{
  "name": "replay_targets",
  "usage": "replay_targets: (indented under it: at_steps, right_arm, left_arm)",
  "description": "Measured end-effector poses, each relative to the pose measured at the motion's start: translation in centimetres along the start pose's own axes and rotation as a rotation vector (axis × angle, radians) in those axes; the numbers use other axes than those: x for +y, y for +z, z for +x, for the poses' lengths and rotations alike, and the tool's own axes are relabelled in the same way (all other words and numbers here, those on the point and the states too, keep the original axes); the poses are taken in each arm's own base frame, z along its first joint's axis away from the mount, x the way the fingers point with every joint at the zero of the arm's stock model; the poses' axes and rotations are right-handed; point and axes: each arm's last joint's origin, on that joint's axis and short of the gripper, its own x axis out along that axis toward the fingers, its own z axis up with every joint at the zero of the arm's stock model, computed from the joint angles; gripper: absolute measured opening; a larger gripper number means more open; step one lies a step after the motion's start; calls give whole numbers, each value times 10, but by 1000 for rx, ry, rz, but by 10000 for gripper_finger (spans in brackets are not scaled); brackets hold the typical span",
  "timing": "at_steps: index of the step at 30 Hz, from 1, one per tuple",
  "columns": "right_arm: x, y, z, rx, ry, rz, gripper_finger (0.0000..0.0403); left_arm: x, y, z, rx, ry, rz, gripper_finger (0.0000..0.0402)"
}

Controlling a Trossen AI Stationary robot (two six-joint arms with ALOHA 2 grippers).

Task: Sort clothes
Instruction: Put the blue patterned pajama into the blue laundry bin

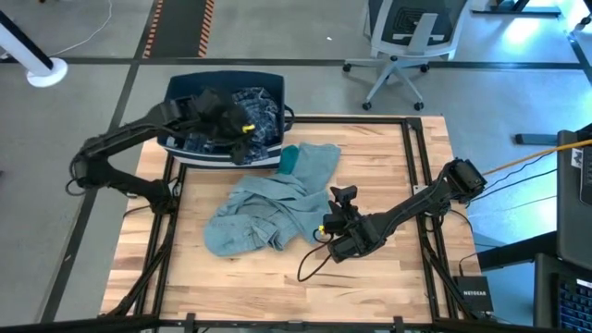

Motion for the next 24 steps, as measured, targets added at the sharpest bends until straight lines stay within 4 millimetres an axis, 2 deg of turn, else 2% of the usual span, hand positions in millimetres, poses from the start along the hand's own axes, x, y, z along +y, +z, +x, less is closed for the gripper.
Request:
replay_targets:
  at_steps: [5,7,12,15,17,20,24]
  right_arm:
    - [0,0,0,0,-1,0,291]
    - [0,0,0,0,-1,-1,291]
    - [0,0,0,0,0,-1,291]
    - [1,0,0,3,20,-2,291]
    - [4,-4,2,12,35,-12,291]
    - [9,-9,5,22,46,-26,291]
    - [14,-13,8,22,50,-23,291]
  left_arm:
    - [27,4,19,21,392,-39,169]
    - [40,7,26,20,488,-74,168]
    - [66,3,49,123,554,-161,168]
    - [75,-7,68,212,572,-149,168]
    - [77,-10,72,233,592,-127,168]
    - [70,-3,57,153,606,-111,168]
    - [45,12,3,-87,571,-75,168]
